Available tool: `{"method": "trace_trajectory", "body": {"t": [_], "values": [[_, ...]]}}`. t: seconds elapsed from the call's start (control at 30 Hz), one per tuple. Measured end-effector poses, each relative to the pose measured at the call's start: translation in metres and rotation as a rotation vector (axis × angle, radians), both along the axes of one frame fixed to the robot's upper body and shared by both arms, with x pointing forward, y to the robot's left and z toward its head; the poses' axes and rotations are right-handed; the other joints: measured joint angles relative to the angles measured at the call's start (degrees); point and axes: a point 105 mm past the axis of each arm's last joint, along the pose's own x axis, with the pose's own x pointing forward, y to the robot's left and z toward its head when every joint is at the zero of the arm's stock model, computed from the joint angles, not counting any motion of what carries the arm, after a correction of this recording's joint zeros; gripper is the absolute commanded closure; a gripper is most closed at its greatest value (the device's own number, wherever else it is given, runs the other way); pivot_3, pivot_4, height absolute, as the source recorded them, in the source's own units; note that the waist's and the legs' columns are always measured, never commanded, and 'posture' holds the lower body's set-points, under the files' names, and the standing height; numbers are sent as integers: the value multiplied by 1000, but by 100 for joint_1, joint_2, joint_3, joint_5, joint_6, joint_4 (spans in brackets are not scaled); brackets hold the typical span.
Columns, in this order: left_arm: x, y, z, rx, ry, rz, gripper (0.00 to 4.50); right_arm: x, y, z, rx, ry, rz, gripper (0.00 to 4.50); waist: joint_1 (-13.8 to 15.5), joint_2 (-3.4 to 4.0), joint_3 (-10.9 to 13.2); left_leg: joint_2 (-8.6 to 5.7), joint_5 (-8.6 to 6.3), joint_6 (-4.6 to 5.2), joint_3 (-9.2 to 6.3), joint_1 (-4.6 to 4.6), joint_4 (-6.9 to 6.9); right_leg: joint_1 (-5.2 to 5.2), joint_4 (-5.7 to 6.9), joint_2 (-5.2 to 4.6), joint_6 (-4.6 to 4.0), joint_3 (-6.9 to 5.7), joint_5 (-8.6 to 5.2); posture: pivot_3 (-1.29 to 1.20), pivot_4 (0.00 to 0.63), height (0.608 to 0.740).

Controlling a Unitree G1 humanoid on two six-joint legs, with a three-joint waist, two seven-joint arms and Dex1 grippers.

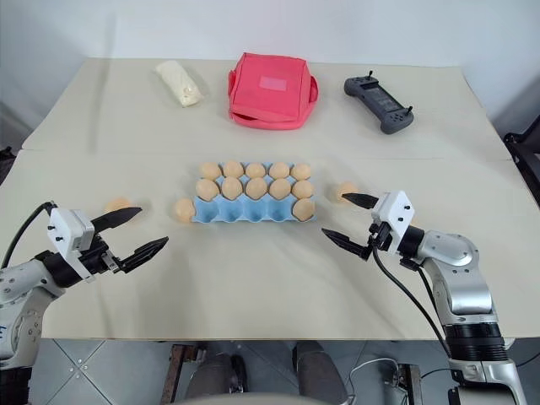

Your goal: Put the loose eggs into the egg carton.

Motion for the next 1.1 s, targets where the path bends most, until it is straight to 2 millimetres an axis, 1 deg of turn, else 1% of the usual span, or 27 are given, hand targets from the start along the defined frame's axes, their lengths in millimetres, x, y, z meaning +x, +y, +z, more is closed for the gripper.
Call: {"method": "trace_trajectory", "body": {"t": [0.17, 0.23, 0.27, 0.33, 0.4, 0.47, 0.53, 0.67, 0.77, 0.87, 0.97, 1.1], "values": [[2, -2, 3, -2, -8, -9, 15, 1, -3, 0, 7, -5, -26, 0, 2, 0, 0, 0, 0, 0, -1, 0, 2, 0, 1, 0, 0, 0, 0, 0, 150, 740], [4, -9, 5, -16, -8, -43, 15, 0, -12, -1, 23, -5, -82, 0, 17, 0, 0, -1, 0, 0, -1, -3, 3, 1, 2, 0, 0, -5, 0, 0, 150, 740], [4, -13, 5, -24, -3, -62, 15, 0, -20, -1, 35, -6, -122, 0, 32, 0, 0, -1, 0, 1, -1, -3, 3, 1, 2, 0, 0, -8, 0, 0, 150, 740], [7, -24, 5, -33, 5, -107, 15, -4, -41, -2, 56, -13, -229, 0, 69, 1, 1, -5, -2, 4, -1, -10, 2, 1, -1, 0, 1, -11, 0, 0, 150, 740], [6, -35, 2, -26, 17, -162, 15, -11, -62, -7, 64, -6, -328, 0, 71, 1, 1, -4, -6, 4, 0, -11, 2, 1, -5, 1, 1, -10, 0, 0, 150, 740], [4, -49, -3, -12, 35, -229, 15, -21, -83, -16, 64, 12, -432, 0, 67, 1, 1, -6, -8, 1, 3, -11, 1, 1, -6, 2, 1, -9, 0, 0, 150, 740], [2, -59, -8, 10, 50, -280, 15, -30, -99, -24, 79, 21, -520, 0, 56, 1, 1, -9, -9, -2, 5, -9, 1, 1, -8, 4, 1, -8, -1, 0, 150, 740], [-1, -81, -18, 7, 71, -360, 15, -45, -119, -39, 103, 50, -646, 0, -11, 5, 3, -7, -8, -5, 6, 3, 1, 3, -3, 11, 0, 13, -1, 0, 150, 740], [-1, -92, -21, -13, 76, -396, 15, -50, -122, -46, 110, 64, -668, 0, -26, 6, 4, -9, -6, -1, 6, 6, 10, 3, 3, 11, 1, 19, 1, 0, 150, 740], [2, -94, -17, -11, 62, -401, 15, -45, -120, -44, 118, 59, -653, 0, -26, 7, 4, -10, -4, 4, 8, 8, 12, 4, 3, 10, 3, 22, 9, 0, 150, 740], [2, -94, -18, -11, 66, -400, 15, -27, -111, -38, 132, 48, -600, 0, -45, 9, 6, -12, -1, 9, 9, 8, 14, 5, 2, 11, 5, 22, 15, 0, 150, 740], [1, -93, -18, -11, 69, -398, 15, 0, -111, -31, 92, 52, -556, 0, -11, 20, 14, -15, 2, 13, 8, 6, 15, 4, 0, 10, 8, 21, 16, 0, 150, 740]]}}
